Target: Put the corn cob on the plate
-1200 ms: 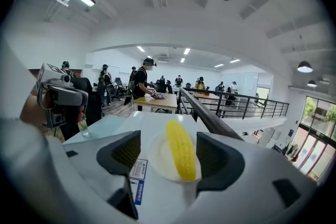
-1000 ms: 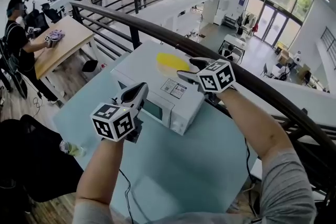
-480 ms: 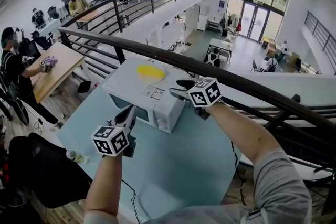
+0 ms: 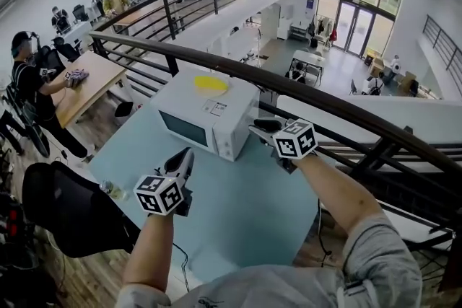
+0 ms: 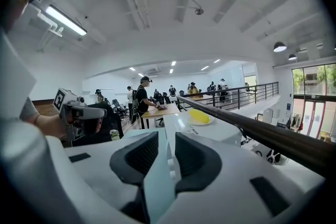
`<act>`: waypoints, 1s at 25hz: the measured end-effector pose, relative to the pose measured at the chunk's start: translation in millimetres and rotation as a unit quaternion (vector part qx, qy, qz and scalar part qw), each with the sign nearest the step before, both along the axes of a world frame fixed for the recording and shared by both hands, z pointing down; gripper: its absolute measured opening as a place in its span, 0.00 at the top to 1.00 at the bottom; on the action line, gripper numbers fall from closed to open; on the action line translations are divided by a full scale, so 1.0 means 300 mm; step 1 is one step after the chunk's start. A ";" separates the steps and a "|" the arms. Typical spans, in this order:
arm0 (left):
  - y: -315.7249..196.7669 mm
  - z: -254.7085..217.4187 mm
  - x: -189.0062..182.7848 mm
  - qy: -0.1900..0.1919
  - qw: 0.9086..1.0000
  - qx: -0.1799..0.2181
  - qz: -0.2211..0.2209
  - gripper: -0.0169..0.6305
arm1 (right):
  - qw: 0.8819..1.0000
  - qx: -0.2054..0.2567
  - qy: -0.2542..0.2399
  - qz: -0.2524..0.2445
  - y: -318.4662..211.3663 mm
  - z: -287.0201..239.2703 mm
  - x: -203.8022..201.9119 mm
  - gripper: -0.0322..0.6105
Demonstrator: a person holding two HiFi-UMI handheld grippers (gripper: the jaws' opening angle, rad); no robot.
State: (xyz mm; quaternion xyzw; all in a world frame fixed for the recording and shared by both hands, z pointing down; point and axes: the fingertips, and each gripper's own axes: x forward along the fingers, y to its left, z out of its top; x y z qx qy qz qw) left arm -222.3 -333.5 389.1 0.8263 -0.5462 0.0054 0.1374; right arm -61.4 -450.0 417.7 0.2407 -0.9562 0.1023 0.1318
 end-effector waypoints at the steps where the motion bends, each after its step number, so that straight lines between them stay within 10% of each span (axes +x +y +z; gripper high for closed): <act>1: 0.038 -0.006 0.011 0.000 1.000 0.000 0.000 0.96 | 1.000 0.001 -0.003 0.003 0.036 -0.005 0.014 0.80; 25: 0.696 -0.010 0.162 0.029 0.999 -0.003 -0.027 0.96 | 0.999 0.037 -0.018 -0.014 0.728 -0.035 0.214 0.92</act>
